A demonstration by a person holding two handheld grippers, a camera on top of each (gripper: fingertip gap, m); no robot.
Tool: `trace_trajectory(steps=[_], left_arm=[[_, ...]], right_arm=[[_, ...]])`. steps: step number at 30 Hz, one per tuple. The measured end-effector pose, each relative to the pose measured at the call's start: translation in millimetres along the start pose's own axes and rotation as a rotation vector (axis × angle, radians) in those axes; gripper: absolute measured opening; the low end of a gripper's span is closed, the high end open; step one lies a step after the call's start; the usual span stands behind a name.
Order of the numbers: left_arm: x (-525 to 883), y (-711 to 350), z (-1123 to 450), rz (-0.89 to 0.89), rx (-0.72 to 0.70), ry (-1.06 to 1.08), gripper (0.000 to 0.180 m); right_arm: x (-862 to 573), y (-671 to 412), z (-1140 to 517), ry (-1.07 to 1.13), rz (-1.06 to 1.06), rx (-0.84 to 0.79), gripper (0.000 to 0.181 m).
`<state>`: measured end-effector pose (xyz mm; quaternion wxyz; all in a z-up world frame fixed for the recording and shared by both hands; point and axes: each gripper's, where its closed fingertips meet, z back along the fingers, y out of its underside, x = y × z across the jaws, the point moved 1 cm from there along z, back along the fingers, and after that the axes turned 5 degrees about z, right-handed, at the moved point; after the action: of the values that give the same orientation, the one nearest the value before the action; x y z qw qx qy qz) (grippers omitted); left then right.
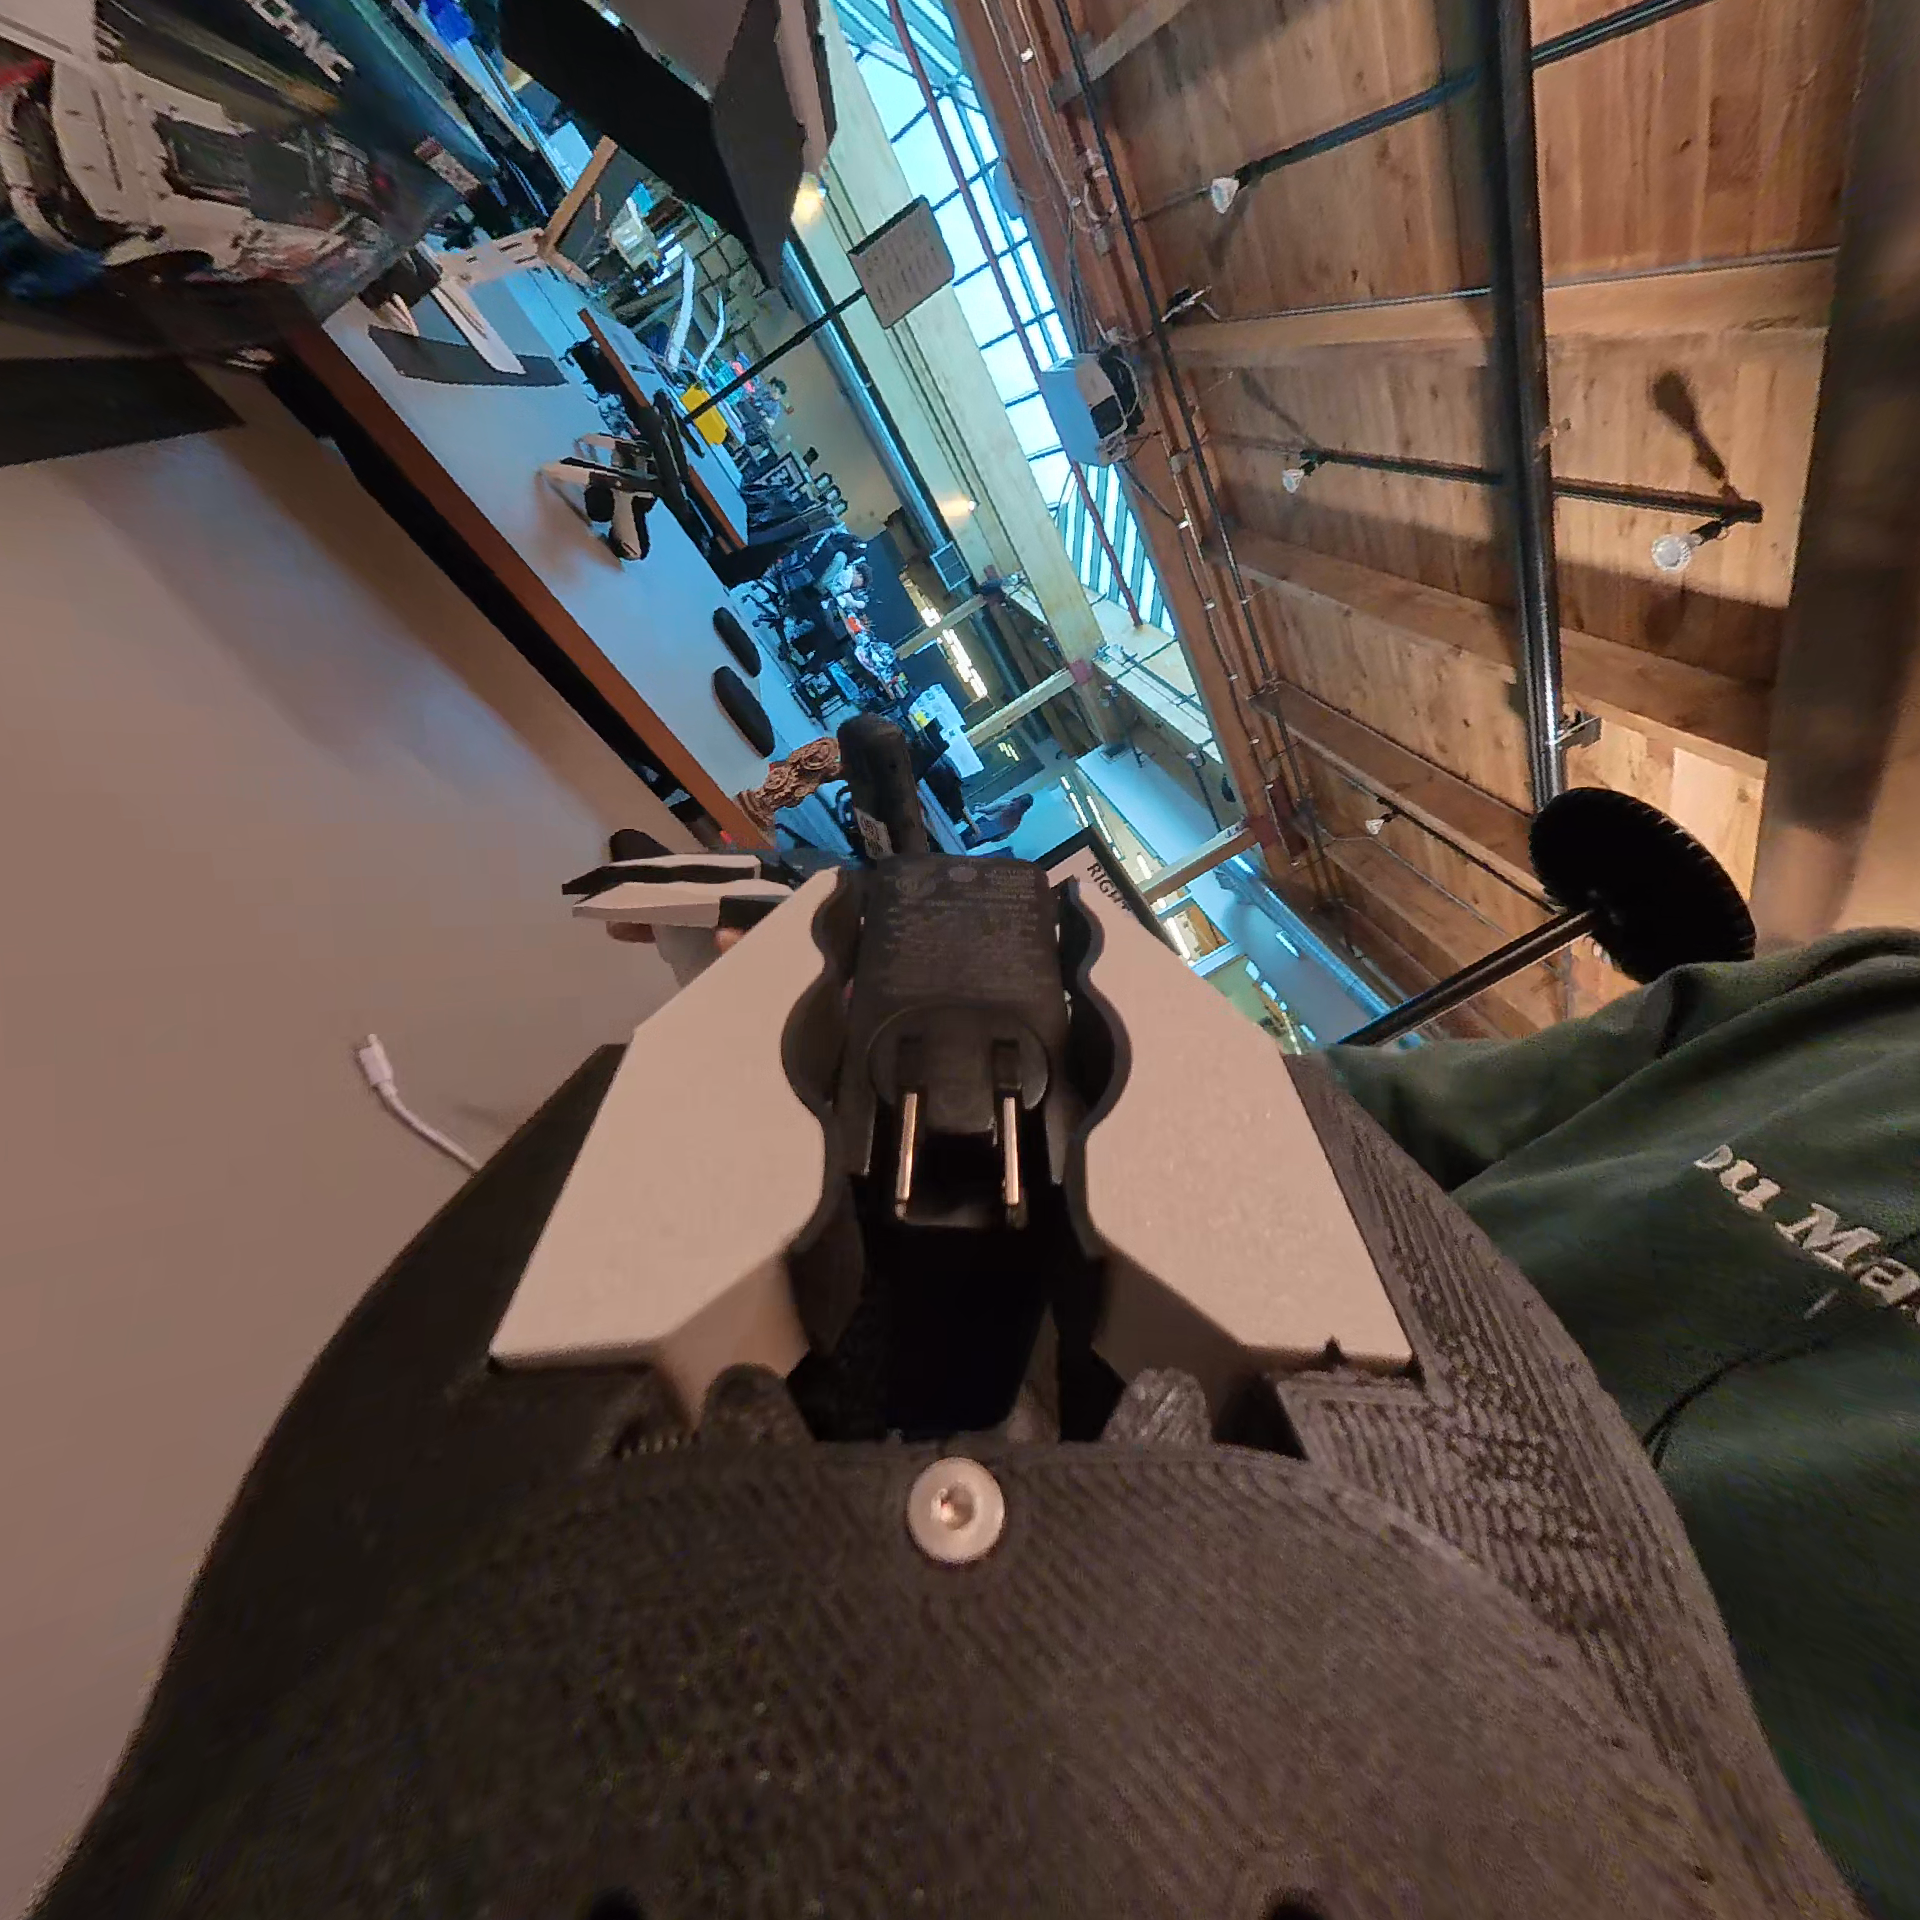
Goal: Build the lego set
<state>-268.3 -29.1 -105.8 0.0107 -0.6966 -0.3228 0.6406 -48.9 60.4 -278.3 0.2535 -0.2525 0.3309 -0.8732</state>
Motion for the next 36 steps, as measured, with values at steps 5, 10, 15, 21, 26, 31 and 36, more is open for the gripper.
trace_trajectory(steps=[5, 10, 15, 21, 26, 31, 36], left_arm=[[-18.0, 10.1, -29.9, 0.029, -0.007, 0.056, 0.037], [-46.8, 28.2, -68.7, 0.044, 0.018, 0.136, 0.037], [-77.6, 62.2, -107.4, 0.035, 0.095, 0.186, 0.037], [-115.3, 96.6, -129.3, -0.029, 0.172, 0.191, 0.037], [-138.8, 117.4, -135.7, -0.056, 0.208, 0.190, 0.037], [-158.1, 102.9, -135.0, -0.094, 0.136, 0.191, 0.037], [-184.9, 82.5, -116.5, -0.289, 0.232, 0.150, 0.037]], right_arm=[[53.4, -13.7, 67.8, -0.188, -0.078, -0.188, 0.029], [156.6, -0.4, 126.6, -0.464, -0.084, -0.272, 0.030], [244.1, 16.9, 132.7, -0.617, -0.063, -0.263, 0.043], [270.4, 6.1, 168.8, -0.635, -0.070, -0.416, 0.010], [266.8, 17.1, 210.8, -0.578, -0.089, -0.521, 0.010], [266.2, 69.2, 232.1, -0.528, -0.073, -0.459, 0.010], [237.8, 109.2, 255.4, -0.408, -0.175, -0.453, 0.010]])
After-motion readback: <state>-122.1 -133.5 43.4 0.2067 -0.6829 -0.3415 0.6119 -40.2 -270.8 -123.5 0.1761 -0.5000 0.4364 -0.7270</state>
